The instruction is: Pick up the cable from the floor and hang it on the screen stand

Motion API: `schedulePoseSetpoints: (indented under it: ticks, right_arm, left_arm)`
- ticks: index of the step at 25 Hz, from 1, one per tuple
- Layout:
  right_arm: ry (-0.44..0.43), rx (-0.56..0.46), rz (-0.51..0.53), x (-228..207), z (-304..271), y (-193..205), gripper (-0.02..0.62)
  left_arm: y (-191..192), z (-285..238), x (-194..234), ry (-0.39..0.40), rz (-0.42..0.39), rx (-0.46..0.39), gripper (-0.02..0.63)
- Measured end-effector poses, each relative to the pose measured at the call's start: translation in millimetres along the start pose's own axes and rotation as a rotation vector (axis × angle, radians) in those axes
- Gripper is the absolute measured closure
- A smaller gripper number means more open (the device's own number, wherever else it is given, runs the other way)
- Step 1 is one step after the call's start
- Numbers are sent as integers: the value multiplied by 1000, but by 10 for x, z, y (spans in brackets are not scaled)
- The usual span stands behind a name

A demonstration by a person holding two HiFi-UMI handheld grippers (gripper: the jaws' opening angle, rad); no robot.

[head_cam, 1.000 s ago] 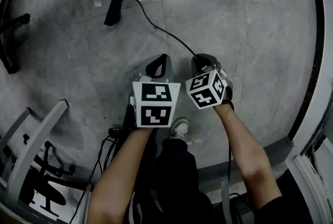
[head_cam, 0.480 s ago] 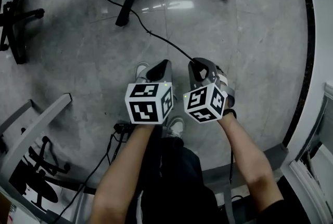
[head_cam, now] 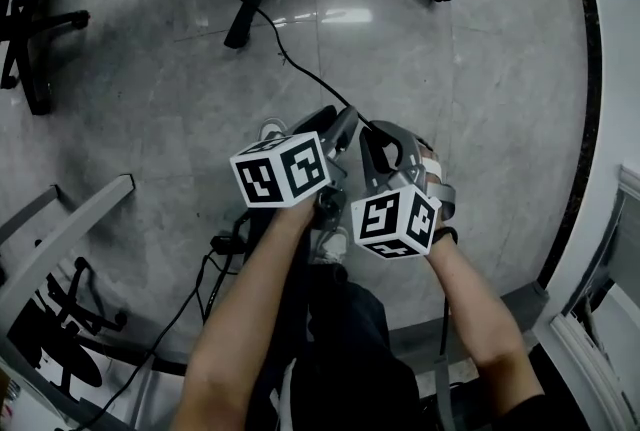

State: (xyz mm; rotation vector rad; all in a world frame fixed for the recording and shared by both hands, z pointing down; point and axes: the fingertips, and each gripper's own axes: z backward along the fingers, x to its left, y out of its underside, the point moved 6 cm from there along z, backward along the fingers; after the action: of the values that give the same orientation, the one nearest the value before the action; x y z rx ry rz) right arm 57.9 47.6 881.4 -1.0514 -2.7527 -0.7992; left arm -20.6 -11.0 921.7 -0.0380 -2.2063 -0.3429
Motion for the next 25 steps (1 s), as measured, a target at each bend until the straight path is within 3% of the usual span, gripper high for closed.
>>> schedulePoseSetpoints:
  ticks: [3,7,10,15,20,25]
  right_arm:
    - [7,-5,-1,7,28,-8,554]
    - [15,-15,8,-18,44,-27,554]
    - [18,-32,10,-7,83,-68,554]
    - [15,-39,2,23,124,-118,551]
    - [63,-59,21,-19,235,-250,534]
    - [111,-94,4,-181,419,-486,535]
  left_arm:
    - [11,-3,28,30,31,6,446]
    - [6,-17,-115,165,90,2,445]
    - [-12,-50,-157,199,118,6,448]
    - [-56,31,-203,209,115,-17,546]
    - [-209,206,-460,207,38,-63,595]
    - [-435,433,-832,223,-67,-82,596]
